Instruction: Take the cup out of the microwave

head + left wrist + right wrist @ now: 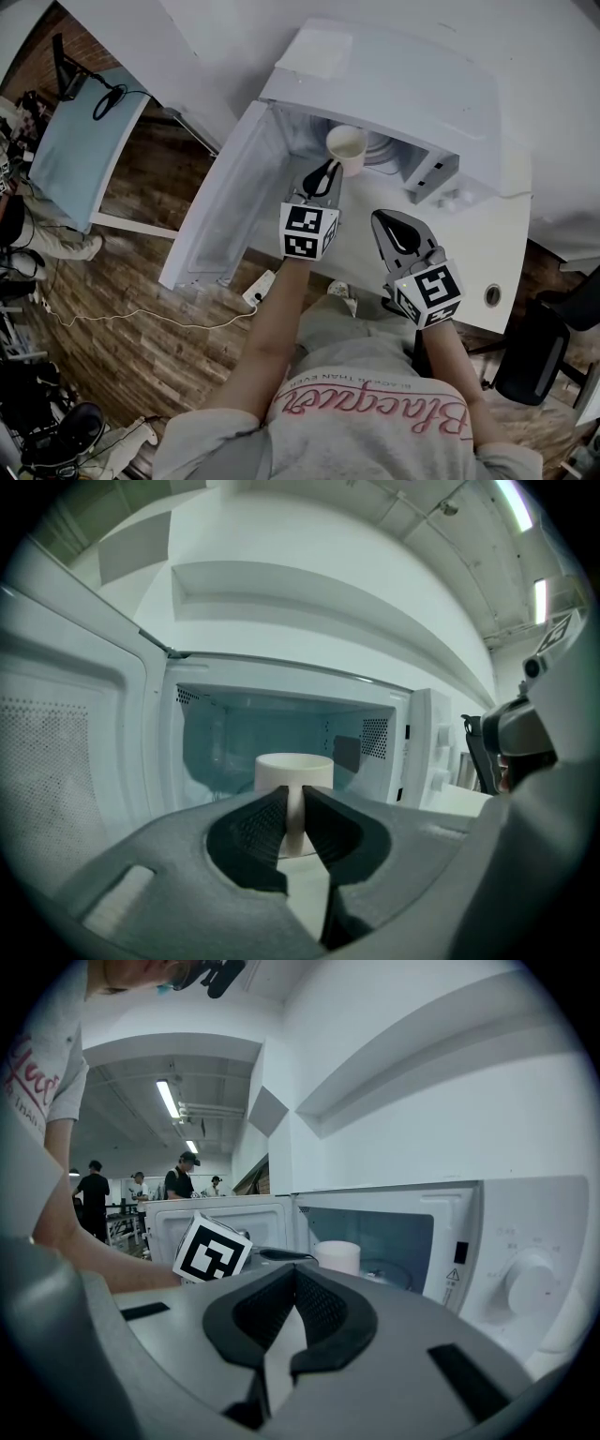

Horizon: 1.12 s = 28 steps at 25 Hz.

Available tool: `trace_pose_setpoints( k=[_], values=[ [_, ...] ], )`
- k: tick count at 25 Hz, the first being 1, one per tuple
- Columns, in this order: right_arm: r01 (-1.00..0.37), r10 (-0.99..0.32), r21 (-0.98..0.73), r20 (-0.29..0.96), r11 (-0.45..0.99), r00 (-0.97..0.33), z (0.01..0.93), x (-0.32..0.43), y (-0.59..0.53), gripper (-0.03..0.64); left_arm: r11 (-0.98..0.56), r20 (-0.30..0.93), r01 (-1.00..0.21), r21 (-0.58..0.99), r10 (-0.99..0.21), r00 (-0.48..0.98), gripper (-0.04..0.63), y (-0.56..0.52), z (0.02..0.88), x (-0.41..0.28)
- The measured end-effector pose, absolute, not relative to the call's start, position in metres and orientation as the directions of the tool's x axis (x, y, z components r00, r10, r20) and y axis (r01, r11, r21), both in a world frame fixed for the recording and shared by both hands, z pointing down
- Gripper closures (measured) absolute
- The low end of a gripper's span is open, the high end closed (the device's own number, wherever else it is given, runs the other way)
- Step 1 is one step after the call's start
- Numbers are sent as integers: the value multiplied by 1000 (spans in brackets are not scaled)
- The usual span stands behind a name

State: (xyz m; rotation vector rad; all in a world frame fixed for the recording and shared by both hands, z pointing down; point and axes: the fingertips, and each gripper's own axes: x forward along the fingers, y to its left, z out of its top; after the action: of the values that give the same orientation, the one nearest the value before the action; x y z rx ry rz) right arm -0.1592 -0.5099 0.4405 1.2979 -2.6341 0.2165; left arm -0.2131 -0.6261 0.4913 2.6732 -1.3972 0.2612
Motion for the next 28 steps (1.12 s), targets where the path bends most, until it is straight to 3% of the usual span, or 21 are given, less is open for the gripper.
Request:
trace_pose_setpoints(
  k=[28],
  values=[
    [-750,-731,-37,199,660,-653,407,-145,-487,606,-490,186,-871,23,-854,486,544,-572,458,-221]
  ],
)
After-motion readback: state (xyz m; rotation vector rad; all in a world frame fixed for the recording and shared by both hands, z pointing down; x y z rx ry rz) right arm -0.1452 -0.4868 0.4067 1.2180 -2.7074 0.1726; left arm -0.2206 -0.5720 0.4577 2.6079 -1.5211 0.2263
